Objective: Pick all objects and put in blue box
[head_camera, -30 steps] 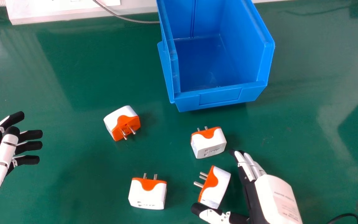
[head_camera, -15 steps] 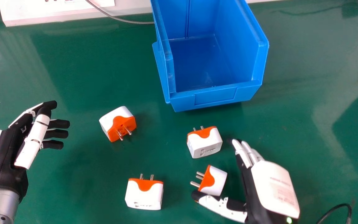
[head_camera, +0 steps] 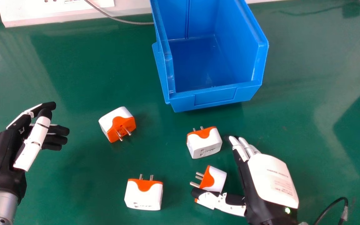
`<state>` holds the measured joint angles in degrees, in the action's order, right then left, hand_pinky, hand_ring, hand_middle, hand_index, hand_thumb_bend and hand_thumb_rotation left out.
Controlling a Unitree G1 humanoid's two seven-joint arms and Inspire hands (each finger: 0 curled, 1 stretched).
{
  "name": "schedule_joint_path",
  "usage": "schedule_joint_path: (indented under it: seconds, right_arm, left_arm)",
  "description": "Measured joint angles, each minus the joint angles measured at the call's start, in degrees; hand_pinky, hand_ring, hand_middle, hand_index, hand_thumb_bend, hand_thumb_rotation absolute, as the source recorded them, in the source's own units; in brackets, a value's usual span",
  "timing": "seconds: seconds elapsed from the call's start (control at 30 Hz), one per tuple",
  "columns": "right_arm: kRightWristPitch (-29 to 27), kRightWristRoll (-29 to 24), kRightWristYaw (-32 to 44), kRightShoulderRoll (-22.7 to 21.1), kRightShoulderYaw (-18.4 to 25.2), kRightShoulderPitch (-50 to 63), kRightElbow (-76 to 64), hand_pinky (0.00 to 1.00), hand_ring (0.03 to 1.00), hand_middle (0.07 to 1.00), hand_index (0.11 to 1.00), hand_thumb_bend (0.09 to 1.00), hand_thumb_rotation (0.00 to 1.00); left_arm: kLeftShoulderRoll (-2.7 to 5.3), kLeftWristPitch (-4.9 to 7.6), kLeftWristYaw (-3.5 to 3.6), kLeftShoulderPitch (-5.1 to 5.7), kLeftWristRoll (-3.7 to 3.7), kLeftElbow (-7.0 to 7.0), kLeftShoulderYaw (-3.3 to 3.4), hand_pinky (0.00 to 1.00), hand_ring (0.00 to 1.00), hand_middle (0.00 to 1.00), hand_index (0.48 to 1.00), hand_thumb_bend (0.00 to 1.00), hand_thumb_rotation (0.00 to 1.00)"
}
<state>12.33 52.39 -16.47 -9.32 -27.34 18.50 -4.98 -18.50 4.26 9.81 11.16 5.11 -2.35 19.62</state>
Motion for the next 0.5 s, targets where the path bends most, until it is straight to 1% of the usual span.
schedule_joint_path:
  seconds: [0.17, 0.27, 0.4, 0.5]
  right_arm:
    - [0.82, -0.04, 0.03, -0.13, -0.73, 1.07, -1.36, 0.81, 0.892, 0.928, 0.894, 0.575, 0.56]
    - [1.03, -0.04, 0.06, -0.14, -1.16, 2.23, -2.30, 0.81, 0.891, 0.928, 0.890, 0.574, 0.55]
    - [1.14, -0.04, 0.06, -0.17, -1.57, 3.51, -3.18, 0.81, 0.888, 0.925, 0.886, 0.573, 0.55]
    - [1.14, 0.04, 0.12, -0.16, -2.11, 4.99, -4.04, 0.81, 0.885, 0.922, 0.883, 0.573, 0.54]
  left_arm:
    - [-0.01, 0.07, -0.02, 0.07, 0.00, 0.13, 0.02, 0.46, 0.32, 0.38, 0.774, 0.42, 0.72]
    - [-0.03, 0.20, -0.02, 0.10, 0.01, 0.06, 0.25, 0.43, 0.27, 0.34, 0.787, 0.41, 0.72]
    - [-0.05, 0.27, -0.03, 0.14, 0.02, -0.02, 0.43, 0.42, 0.24, 0.32, 0.800, 0.41, 0.73]
    - [-0.05, 0.27, -0.10, 0.40, 0.01, -0.01, 0.48, 0.41, 0.22, 0.31, 0.812, 0.41, 0.73]
